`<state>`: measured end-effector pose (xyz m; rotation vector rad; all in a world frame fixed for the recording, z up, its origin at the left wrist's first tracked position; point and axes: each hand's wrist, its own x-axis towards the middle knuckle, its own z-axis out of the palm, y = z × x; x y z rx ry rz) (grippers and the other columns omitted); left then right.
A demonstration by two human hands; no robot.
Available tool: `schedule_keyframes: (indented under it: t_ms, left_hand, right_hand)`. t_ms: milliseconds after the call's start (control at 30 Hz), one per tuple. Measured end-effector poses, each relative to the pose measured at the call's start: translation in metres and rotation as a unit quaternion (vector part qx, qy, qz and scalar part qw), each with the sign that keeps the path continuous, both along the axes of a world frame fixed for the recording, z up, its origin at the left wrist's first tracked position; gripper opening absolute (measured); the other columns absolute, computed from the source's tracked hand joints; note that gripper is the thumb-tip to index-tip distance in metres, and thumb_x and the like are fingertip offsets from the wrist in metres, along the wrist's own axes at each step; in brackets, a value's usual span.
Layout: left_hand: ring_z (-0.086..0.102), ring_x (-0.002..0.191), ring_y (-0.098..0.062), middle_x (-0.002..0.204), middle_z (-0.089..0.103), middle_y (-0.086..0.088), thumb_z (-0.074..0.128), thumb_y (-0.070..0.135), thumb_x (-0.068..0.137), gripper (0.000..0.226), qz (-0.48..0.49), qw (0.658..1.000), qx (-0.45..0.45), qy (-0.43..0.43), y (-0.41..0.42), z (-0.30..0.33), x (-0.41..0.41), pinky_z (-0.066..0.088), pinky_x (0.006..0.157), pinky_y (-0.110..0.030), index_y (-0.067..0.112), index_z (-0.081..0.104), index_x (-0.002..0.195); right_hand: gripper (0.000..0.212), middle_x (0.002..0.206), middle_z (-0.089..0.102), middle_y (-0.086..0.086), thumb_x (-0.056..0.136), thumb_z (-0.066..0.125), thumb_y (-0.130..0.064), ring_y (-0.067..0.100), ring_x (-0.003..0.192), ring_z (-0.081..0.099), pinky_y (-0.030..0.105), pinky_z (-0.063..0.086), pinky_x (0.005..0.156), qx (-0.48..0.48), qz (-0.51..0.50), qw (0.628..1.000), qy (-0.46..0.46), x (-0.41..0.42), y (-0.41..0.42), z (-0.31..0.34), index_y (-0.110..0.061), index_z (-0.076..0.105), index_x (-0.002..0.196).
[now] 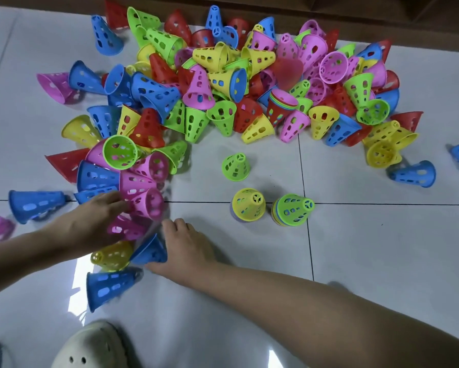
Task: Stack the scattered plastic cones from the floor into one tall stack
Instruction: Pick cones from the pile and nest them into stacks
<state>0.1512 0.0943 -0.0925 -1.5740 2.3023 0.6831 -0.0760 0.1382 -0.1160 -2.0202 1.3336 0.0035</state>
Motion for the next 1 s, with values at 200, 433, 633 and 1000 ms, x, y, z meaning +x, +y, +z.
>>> schedule_keyframes:
  t_ms: [200,433,633,1000]
  left_hand:
    - [0.052,0.117,-0.008,0.129,0.058,0.014,0.07,0.053,0.085,0.052,-0.04,0.999,0.01,-0.003,0.001,-0.012,0.016,0.051,0.082,-0.018,0.042,0.057,0.134]
    - [0.059,0.112,-0.01,0.128,0.064,0.017,0.057,0.063,0.088,0.051,-0.104,0.993,-0.059,-0.025,-0.007,-0.006,0.012,0.049,0.089,-0.024,0.04,0.06,0.133]
    - [0.052,0.085,0.0,0.091,0.055,0.022,0.053,0.077,0.079,0.047,-0.002,0.985,-0.052,0.163,-0.014,0.024,-0.016,0.043,0.068,-0.018,0.039,0.058,0.107]
    - [0.058,0.098,0.005,0.102,0.061,0.028,0.066,0.066,0.074,0.049,0.027,0.934,-0.072,0.349,-0.021,0.094,-0.127,0.046,0.075,-0.008,0.038,0.061,0.113]
  right_hand:
    - [0.046,0.113,0.053,0.014,0.085,0.069,-0.039,0.033,0.107,0.052,0.039,0.042,0.086,0.066,-0.002,0.998,-0.003,0.002,0.001,-0.013,-0.006,0.055,0.114]
    - [0.025,0.102,0.06,0.009,0.085,0.066,-0.032,0.031,0.096,0.059,0.039,0.047,0.075,0.105,-0.048,0.991,-0.064,-0.013,-0.013,-0.014,-0.016,0.054,0.099]
    - [0.028,0.093,0.069,-0.006,0.085,0.075,-0.034,0.015,0.076,0.065,0.041,0.055,0.071,0.146,-0.107,0.972,-0.152,-0.085,-0.033,0.029,-0.021,0.058,0.104]
    - [0.028,0.091,0.066,-0.009,0.082,0.079,-0.027,0.019,0.076,0.055,0.024,0.048,0.07,-0.019,-0.198,0.972,-0.127,-0.235,-0.035,0.137,-0.034,0.067,0.106]
